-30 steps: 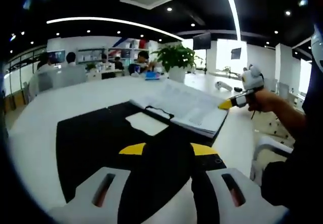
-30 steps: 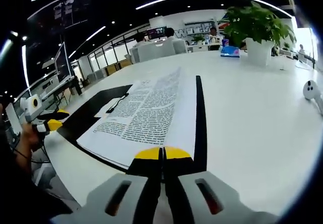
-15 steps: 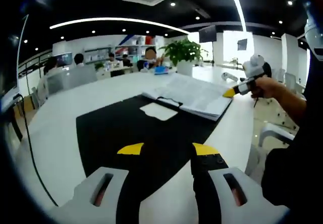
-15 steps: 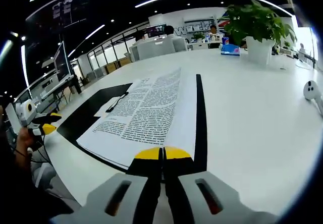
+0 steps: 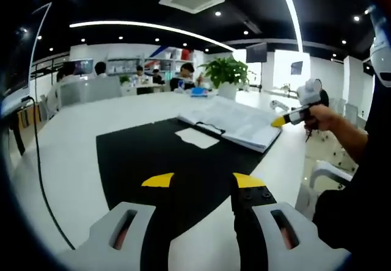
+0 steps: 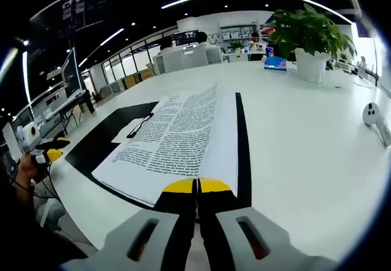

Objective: Flip through the bound document one page at a time

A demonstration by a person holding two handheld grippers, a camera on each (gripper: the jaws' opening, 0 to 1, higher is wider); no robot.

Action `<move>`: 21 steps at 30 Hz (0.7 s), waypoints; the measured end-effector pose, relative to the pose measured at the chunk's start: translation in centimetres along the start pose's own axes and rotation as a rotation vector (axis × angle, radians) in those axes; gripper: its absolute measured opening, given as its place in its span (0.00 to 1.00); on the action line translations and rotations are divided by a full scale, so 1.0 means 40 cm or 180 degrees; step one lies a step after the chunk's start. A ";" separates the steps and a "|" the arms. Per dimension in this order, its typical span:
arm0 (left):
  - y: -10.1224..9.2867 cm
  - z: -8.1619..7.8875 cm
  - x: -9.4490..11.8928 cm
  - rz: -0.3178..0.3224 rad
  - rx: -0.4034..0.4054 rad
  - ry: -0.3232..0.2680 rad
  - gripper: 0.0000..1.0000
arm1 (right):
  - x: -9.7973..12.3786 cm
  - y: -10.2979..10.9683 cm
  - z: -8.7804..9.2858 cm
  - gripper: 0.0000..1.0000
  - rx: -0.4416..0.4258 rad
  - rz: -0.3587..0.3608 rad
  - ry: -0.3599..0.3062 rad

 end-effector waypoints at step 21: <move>0.028 0.007 0.051 -0.0076 0.0036 0.0003 0.37 | 0.063 0.154 -0.167 0.02 0.0188 -0.0235 -0.0700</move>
Point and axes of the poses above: the point that each gripper's makers call its tool centre point, and the gripper's own axes: x roughly backward along the fingers, y roughly to its left, z roughly out of its underside, the point moved 4 cm from there along x, roughly backward along the fingers, and after that the axes turned 12 degrees about z, right-handed, at the moved point
